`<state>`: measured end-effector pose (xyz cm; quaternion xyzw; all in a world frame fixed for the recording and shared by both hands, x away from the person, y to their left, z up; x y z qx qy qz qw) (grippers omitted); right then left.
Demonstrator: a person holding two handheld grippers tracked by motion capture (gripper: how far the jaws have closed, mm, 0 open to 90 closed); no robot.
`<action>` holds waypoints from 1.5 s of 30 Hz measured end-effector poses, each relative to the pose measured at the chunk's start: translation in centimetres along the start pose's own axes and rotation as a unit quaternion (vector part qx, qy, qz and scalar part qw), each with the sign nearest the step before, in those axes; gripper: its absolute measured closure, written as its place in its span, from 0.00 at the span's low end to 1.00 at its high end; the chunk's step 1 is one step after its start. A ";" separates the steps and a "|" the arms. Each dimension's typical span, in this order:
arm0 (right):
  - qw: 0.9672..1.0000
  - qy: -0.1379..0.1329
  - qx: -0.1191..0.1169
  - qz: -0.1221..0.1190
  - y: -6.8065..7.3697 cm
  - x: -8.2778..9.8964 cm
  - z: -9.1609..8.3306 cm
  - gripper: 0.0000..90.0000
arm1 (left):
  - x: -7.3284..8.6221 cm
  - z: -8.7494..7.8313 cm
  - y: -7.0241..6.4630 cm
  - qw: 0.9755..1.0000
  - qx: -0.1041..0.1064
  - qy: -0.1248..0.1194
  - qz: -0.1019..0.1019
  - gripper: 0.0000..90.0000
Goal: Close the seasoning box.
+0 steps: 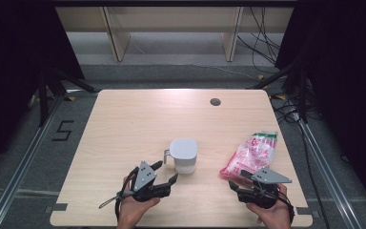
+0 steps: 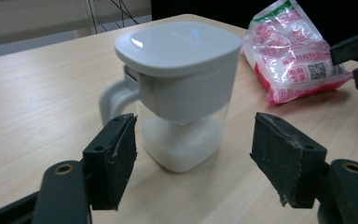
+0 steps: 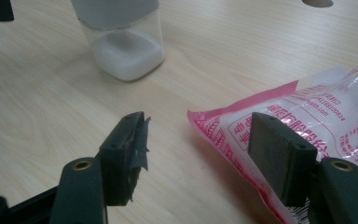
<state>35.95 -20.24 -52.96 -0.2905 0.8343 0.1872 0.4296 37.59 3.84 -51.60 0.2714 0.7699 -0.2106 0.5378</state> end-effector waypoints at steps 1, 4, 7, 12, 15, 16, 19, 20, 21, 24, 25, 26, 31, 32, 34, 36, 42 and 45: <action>1.000 0.000 0.001 0.003 0.1 0.0 0.0 0.42 | 0.2 0.0 -0.2 1.000 0.001 -0.001 -0.003 0.33; 1.000 -0.006 0.004 0.008 0.2 -0.1 0.2 0.42 | 0.8 0.2 -0.8 1.000 0.008 -0.004 -0.011 0.33; 1.000 -0.001 0.006 0.010 0.4 0.0 0.1 0.42 | 1.0 0.1 -0.9 1.000 0.008 -0.004 -0.005 0.33; 1.000 -0.007 0.006 0.001 0.3 -0.2 0.3 0.41 | 1.3 0.0 -1.0 1.000 0.006 -0.004 0.001 0.33; 1.000 -0.006 0.009 -0.004 0.2 -0.1 0.2 0.41 | 1.3 0.1 -1.2 1.000 0.010 -0.010 0.015 0.33; 1.000 -0.006 0.009 -0.004 0.2 -0.1 0.2 0.41 | 1.3 0.2 -1.4 1.000 0.015 -0.014 0.010 0.33; 1.000 0.000 0.007 -0.001 0.4 0.0 0.2 0.41 | 1.7 0.2 -1.7 1.000 0.017 -0.003 0.016 0.33; 1.000 -0.001 0.007 0.002 0.5 0.0 0.2 0.41 | 1.9 0.2 -1.9 1.000 0.018 0.001 0.006 0.33; 1.000 0.000 0.000 0.002 0.6 0.0 0.3 0.41 | 2.0 0.2 -1.9 1.000 0.015 0.006 0.008 0.33; 1.000 0.002 0.006 -0.001 0.6 0.1 0.3 0.41 | 2.3 0.1 -2.2 1.000 0.017 0.015 0.014 0.33; 1.000 0.004 0.008 -0.014 0.5 0.1 0.2 0.40 | 2.2 0.2 -2.4 1.000 0.021 0.008 0.010 0.33; 1.000 0.010 0.000 0.004 0.9 0.3 0.2 0.40 | 2.3 0.2 -2.3 0.999 0.027 0.011 0.034 0.33; 1.000 0.009 0.003 -0.002 1.3 0.4 0.2 0.39 | 2.6 0.3 -2.9 0.999 0.028 0.016 0.016 0.33; 1.000 0.005 -0.002 -0.014 1.3 0.3 0.2 0.39 | 2.6 0.3 -2.9 0.999 0.029 0.016 0.015 0.33; 1.000 0.016 -0.005 -0.005 1.6 0.8 0.3 0.38 | 2.6 0.3 -2.9 0.999 0.028 0.017 0.017 0.33; 1.000 0.023 -0.007 -0.013 1.7 1.1 0.3 0.37 | 2.6 0.3 -2.9 0.999 0.028 0.017 0.016 0.33; 0.999 0.040 -0.027 -0.010 2.4 2.0 0.2 0.37 | 2.7 0.3 -2.9 0.999 0.028 0.020 0.017 0.33; 0.999 0.044 -0.015 0.001 2.4 2.3 0.0 0.37 | 2.7 0.3 -2.8 0.999 0.028 0.022 0.017 0.33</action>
Point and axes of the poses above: each handheld gripper's, and its own axes: z roughly forward along the jaws, x roughly out of its underside, y roughly to its left, the point moved 10 cm from there along z, roughly forward along the jaws, and after that the axes turned 1 degree about -x, right-handed, at the moved point
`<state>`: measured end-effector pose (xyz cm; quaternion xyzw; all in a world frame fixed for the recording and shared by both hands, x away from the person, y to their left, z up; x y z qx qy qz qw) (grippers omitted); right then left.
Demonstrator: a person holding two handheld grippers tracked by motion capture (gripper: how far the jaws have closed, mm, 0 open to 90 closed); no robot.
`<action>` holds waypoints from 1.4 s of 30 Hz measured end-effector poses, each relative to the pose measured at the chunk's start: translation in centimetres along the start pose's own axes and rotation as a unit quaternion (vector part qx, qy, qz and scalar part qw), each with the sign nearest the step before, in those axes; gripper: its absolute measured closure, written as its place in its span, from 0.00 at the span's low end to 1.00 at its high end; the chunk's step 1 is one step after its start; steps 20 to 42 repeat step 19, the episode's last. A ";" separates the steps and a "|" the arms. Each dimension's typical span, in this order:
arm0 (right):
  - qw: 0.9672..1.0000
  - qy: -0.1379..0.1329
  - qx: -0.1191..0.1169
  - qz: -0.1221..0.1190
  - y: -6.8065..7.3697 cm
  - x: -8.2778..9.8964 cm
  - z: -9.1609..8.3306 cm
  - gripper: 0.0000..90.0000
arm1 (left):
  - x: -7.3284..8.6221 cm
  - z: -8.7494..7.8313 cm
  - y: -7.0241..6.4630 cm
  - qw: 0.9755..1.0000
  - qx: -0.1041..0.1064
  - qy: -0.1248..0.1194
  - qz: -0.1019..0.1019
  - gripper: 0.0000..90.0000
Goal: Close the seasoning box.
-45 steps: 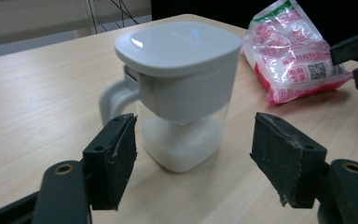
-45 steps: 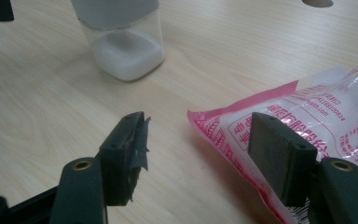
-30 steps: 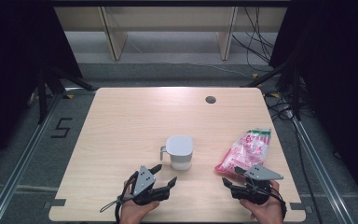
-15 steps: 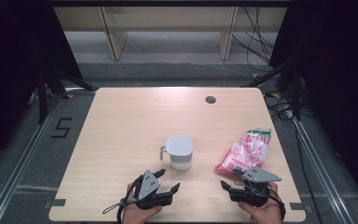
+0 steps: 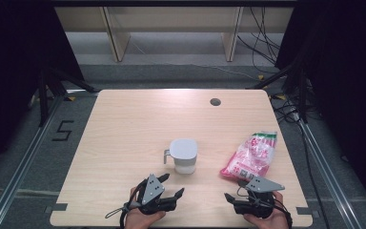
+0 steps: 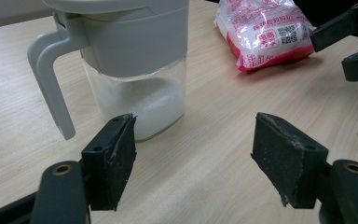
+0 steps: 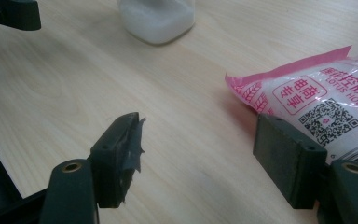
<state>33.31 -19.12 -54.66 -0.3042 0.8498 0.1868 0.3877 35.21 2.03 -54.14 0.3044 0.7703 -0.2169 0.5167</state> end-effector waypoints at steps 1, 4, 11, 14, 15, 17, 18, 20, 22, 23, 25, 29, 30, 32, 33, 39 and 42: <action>1.000 0.006 -0.001 0.009 0.2 0.2 -0.1 0.37 | 0.0 0.0 0.1 1.000 0.000 0.001 0.002 0.33; 1.000 -0.001 0.003 -0.003 -0.1 0.2 -0.1 0.36 | -0.1 0.0 0.0 1.000 0.004 -0.001 -0.002 0.33; 1.000 0.003 0.003 -0.007 -0.3 0.4 -0.1 0.36 | -0.1 -0.3 0.7 1.000 -0.005 0.003 0.022 0.32; 1.000 0.005 0.002 0.002 -0.1 0.5 -0.1 0.36 | -0.2 -0.2 0.7 1.000 -0.004 0.001 0.017 0.31; 1.000 0.001 0.000 -0.012 -0.3 0.4 0.0 0.36 | -0.1 -0.3 0.6 1.000 -0.006 0.001 -0.003 0.31; 1.000 0.003 -0.004 -0.009 -0.2 0.5 0.0 0.36 | -0.2 -0.3 0.8 1.000 -0.006 0.000 0.010 0.31; 1.000 0.005 -0.001 -0.008 -0.3 0.5 0.0 0.36 | -0.1 -0.3 0.8 1.000 -0.007 0.001 0.002 0.31; 1.000 0.006 -0.001 -0.007 -0.3 0.5 0.0 0.36 | -0.1 -0.3 0.8 1.000 -0.007 0.001 0.002 0.30; 1.000 0.006 -0.001 -0.007 -0.3 0.5 0.0 0.36 | -0.1 -0.3 0.8 1.000 -0.007 0.001 0.002 0.30; 1.000 0.006 -0.001 -0.007 -0.3 0.5 0.0 0.36 | -0.1 -0.3 0.8 1.000 -0.007 0.001 0.002 0.30; 1.000 0.006 -0.001 -0.007 -0.3 0.5 0.0 0.36 | -0.1 -0.3 0.8 1.000 -0.007 0.001 0.002 0.30; 1.000 0.006 -0.001 -0.007 -0.3 0.5 0.0 0.36 | -0.1 -0.3 0.8 1.000 -0.007 0.001 0.002 0.30; 1.000 0.006 -0.001 -0.007 -0.3 0.5 0.0 0.36 | -0.1 -0.3 0.8 1.000 -0.007 0.001 0.002 0.30; 1.000 0.006 -0.001 -0.007 -0.3 0.5 0.0 0.36 | -0.1 -0.3 0.8 1.000 -0.007 0.001 0.002 0.30; 1.000 0.006 -0.001 -0.007 -0.3 0.5 0.0 0.36 | -0.1 -0.3 0.8 1.000 -0.007 0.001 0.002 0.30; 1.000 0.006 -0.001 -0.007 -0.3 0.5 0.0 0.36 | -0.1 -0.3 0.8 1.000 -0.007 0.001 0.002 0.30; 1.000 0.006 -0.001 -0.007 -0.3 0.5 0.0 0.36 | -0.1 -0.3 0.8 1.000 -0.007 0.001 0.002 0.30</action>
Point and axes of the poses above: each handheld gripper's, and its own axes: z roughly forward along the jaws, x roughly out of its underside, y roughly to its left, the point moved 10 cm from there along z, roughly forward along the jaws, and after that the axes turned 1 degree about -x, right-handed, at the moved point
